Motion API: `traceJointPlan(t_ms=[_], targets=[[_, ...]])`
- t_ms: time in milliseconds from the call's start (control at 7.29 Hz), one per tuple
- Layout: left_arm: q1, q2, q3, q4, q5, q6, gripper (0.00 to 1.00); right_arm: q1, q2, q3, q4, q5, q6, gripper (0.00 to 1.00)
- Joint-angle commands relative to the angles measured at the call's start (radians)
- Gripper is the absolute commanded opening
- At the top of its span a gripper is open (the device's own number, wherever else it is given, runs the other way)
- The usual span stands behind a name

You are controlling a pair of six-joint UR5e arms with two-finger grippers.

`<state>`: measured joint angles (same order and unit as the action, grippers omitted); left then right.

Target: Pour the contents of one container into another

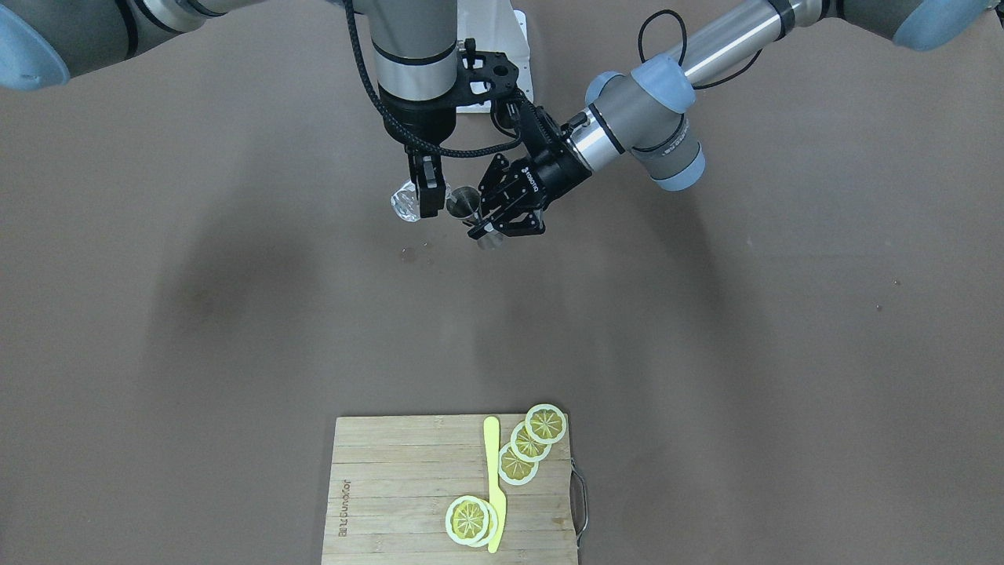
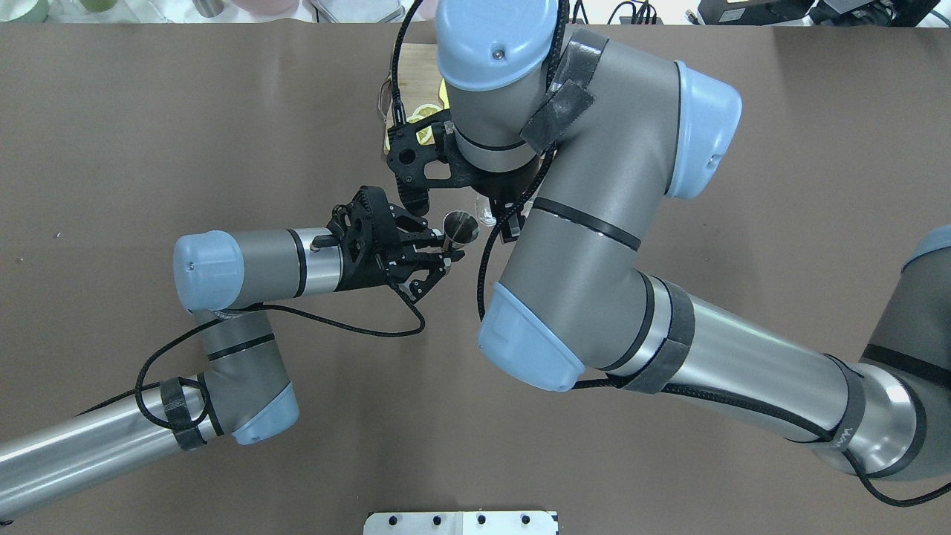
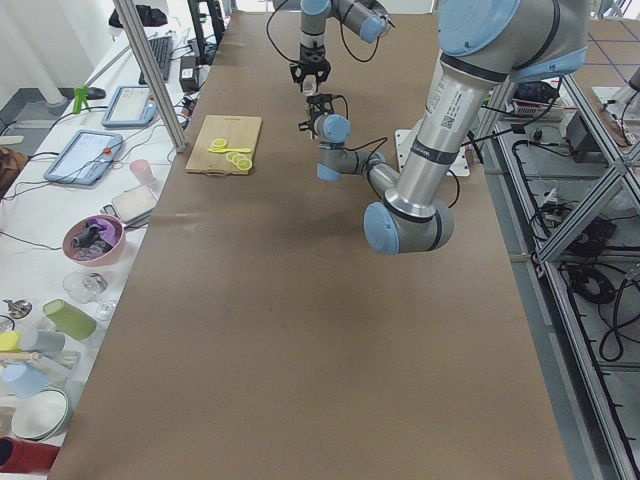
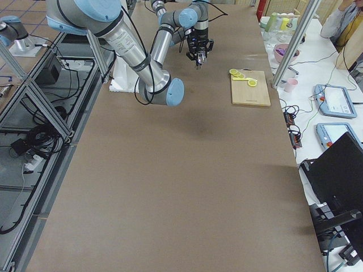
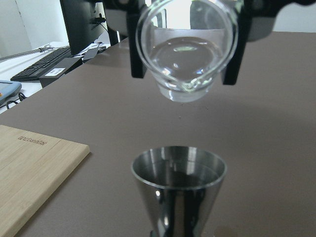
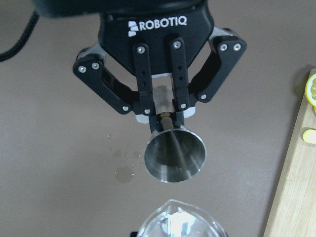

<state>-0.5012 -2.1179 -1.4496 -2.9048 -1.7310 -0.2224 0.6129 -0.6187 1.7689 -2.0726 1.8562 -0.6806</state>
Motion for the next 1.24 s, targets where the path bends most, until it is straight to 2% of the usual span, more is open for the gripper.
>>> traceJointPlan(t_ms=[0, 1098], targets=[[0.000, 0.003, 0.000, -0.008, -0.001, 0.002, 0.00, -0.013, 0.014, -0.002, -0.038, -0.034, -0.035, 0.00], [0.006, -0.002, 0.009, -0.005, 0.001, 0.000, 0.00, -0.027, 0.074, -0.059, -0.055, -0.040, -0.060, 0.00]])
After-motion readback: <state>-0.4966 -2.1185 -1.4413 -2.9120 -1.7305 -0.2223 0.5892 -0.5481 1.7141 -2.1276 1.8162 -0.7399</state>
